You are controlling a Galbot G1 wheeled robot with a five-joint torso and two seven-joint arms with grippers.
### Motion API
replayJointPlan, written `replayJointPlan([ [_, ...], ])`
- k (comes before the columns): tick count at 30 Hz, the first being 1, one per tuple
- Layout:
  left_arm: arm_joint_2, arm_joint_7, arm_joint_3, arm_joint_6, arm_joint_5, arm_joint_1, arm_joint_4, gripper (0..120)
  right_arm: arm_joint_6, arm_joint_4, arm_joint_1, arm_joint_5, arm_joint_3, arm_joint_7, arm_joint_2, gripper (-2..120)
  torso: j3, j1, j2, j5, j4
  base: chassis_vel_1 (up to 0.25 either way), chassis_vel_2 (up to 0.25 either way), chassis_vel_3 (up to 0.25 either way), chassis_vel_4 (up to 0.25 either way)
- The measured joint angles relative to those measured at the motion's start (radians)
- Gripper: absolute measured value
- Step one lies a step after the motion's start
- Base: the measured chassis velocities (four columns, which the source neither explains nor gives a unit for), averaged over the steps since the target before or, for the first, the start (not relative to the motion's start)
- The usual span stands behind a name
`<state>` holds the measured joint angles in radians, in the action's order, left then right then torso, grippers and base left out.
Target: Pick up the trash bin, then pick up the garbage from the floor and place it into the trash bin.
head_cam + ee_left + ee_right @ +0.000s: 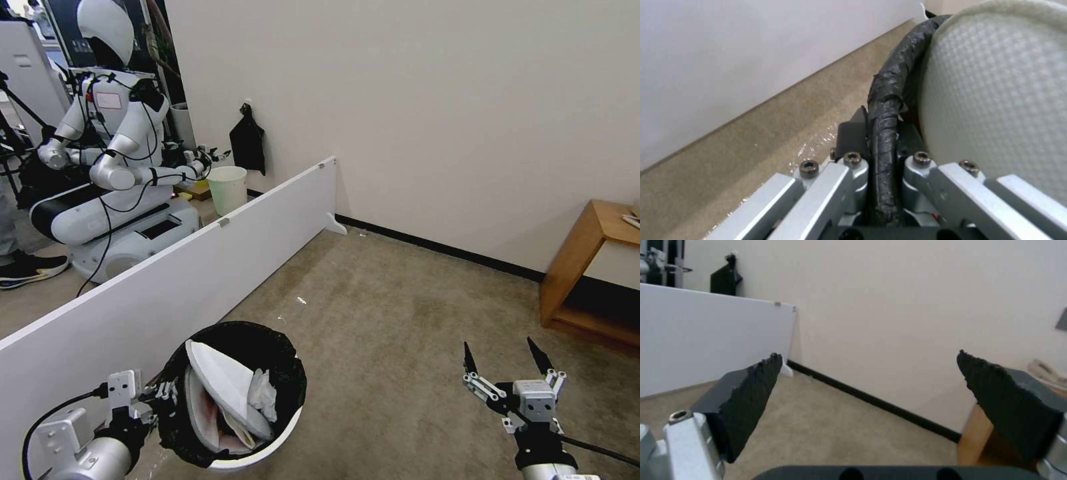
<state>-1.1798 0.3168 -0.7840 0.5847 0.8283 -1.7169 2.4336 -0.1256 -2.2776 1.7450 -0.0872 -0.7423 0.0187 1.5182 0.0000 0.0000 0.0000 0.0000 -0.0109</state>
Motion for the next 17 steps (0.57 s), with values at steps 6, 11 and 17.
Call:
replayJointPlan([
  [6, -0.001, -0.001, 0.005, -0.001, -0.012, 0.001, 0.000, 4, -0.011, -0.002, -0.005, -0.040, -0.021, -0.003, -0.001, 100, 0.000, 0.000, 0.000, -0.0001, 0.0000, 0.000, 0.000, 0.000, 0.000],
  [11, -0.001, -0.003, 0.005, -0.004, -0.020, 0.007, -0.005, 4, -0.015, -0.002, -0.011, -0.056, -0.032, -0.006, -0.001, 100, 0.000, 0.000, 0.000, 0.0000, 0.0001, 0.000, 0.000, 0.000, 0.000],
  [17, 0.002, -0.008, 0.003, -0.017, -0.042, 0.014, -0.013, 4, -0.023, 0.003, -0.018, -0.051, -0.034, -0.007, 0.003, 100, 0.000, 0.000, 0.000, 0.0000, 0.0001, 0.000, 0.000, 0.000, 0.000],
])
